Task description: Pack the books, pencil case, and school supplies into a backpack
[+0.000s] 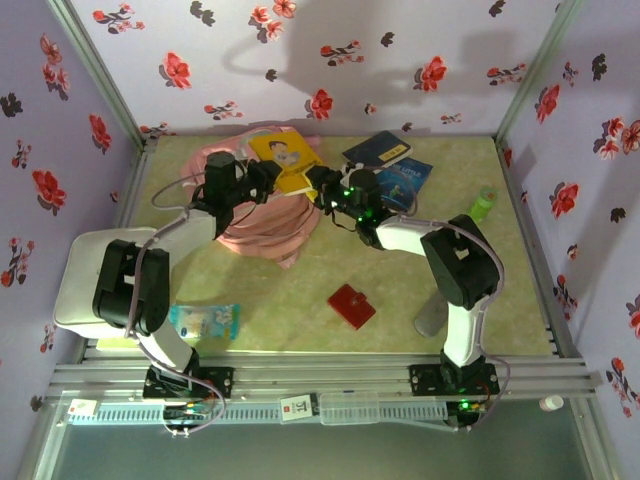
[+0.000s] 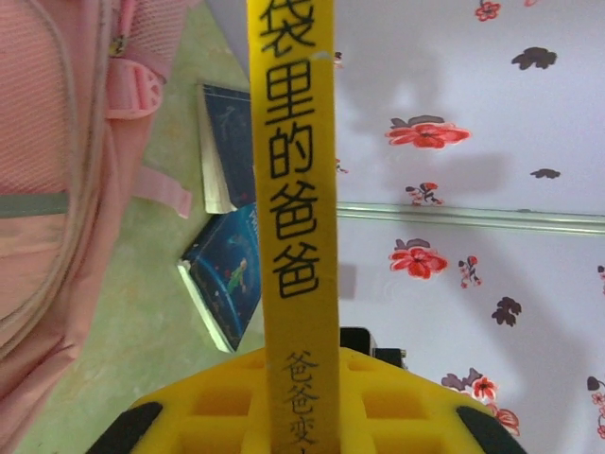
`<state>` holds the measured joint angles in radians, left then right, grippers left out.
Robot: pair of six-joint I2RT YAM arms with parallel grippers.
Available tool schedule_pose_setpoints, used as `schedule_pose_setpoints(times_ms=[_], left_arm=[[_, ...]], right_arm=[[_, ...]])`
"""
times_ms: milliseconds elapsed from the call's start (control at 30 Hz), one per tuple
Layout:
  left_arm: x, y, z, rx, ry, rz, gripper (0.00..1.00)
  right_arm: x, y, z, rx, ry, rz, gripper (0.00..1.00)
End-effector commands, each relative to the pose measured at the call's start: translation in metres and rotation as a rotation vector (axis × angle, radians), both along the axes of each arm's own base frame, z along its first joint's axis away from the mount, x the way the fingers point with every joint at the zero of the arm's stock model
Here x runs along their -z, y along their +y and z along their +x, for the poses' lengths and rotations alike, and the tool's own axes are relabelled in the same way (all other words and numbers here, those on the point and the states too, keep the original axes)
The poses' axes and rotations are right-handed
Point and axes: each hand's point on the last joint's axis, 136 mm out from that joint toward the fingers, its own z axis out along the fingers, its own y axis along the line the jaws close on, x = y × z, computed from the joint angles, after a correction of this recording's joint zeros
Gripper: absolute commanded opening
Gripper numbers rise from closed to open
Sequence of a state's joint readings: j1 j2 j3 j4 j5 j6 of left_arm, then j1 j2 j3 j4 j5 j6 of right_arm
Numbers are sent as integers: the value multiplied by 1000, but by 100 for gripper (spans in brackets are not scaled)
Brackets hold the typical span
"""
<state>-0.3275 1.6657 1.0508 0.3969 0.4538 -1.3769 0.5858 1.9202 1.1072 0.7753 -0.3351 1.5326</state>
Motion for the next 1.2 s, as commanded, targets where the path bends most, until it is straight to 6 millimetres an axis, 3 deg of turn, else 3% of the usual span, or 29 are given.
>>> schedule_pose_setpoints(times_ms=[0, 200, 467, 600, 767, 933, 1167], left_arm=[[-8, 5, -3, -1, -67, 17, 20], [34, 25, -18, -5, 10, 169, 39], [60, 69, -35, 29, 38, 581, 68], [66, 73, -41, 143, 29, 745, 82], [70, 69, -43, 305, -13, 987, 95], [79, 60, -41, 453, -54, 1212, 98], [101, 36, -35, 683, -174, 1443, 90]], right_arm=[[-14, -6, 1, 36, -56, -68, 27], [-16, -26, -6, 71, -124, -238, 2], [-23, -83, -18, 173, -225, -505, 1], [-17, -114, -26, 221, -223, -607, 2], [-11, -134, -33, 248, -213, -688, 2], [-3, -144, -34, 262, -191, -699, 3], [3, -145, -35, 257, -181, -692, 4]])
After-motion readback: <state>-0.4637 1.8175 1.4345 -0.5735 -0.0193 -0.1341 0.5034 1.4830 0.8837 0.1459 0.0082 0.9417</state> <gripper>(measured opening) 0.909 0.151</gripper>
